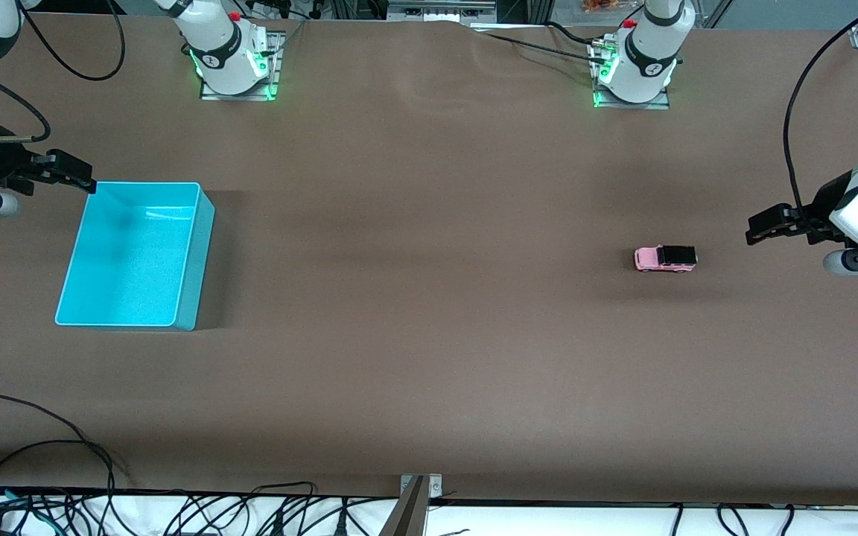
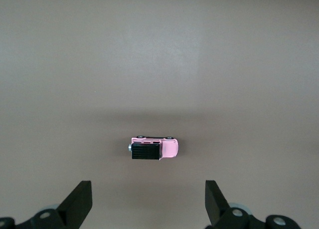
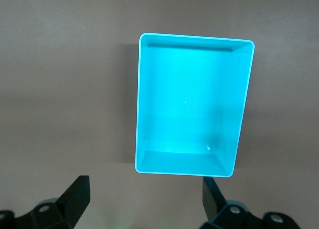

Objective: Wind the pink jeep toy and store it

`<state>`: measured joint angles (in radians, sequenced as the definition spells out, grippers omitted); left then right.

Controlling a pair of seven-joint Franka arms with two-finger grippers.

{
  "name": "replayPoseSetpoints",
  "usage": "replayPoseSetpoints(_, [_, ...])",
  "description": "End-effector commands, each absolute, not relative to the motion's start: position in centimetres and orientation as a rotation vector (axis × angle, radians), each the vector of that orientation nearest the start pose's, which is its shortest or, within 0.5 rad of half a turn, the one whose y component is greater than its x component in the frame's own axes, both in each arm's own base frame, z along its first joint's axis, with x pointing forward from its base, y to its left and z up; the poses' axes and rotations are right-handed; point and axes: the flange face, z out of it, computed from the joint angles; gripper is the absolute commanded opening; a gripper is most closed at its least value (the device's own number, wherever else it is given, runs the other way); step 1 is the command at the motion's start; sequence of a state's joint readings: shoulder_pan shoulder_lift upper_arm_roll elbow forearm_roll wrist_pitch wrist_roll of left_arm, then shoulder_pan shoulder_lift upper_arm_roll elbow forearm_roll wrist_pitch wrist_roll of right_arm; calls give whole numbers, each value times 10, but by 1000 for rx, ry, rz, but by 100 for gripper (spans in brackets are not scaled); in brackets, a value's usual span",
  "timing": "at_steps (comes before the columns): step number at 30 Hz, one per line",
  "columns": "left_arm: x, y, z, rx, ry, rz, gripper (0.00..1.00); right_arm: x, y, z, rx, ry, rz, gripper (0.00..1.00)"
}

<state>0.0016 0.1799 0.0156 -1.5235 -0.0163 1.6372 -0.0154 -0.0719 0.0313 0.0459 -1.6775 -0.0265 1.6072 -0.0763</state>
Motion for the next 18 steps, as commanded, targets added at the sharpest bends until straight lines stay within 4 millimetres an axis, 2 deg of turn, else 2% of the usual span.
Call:
replayPoseSetpoints(1, [611,8,550,-3170,-31,101,100,562,-16,564,-3160,-103,155,100])
replayPoseSetpoints(18, [611,7,549,-3169,-29,104,100,562,-15,563,-3160,-103,160,100])
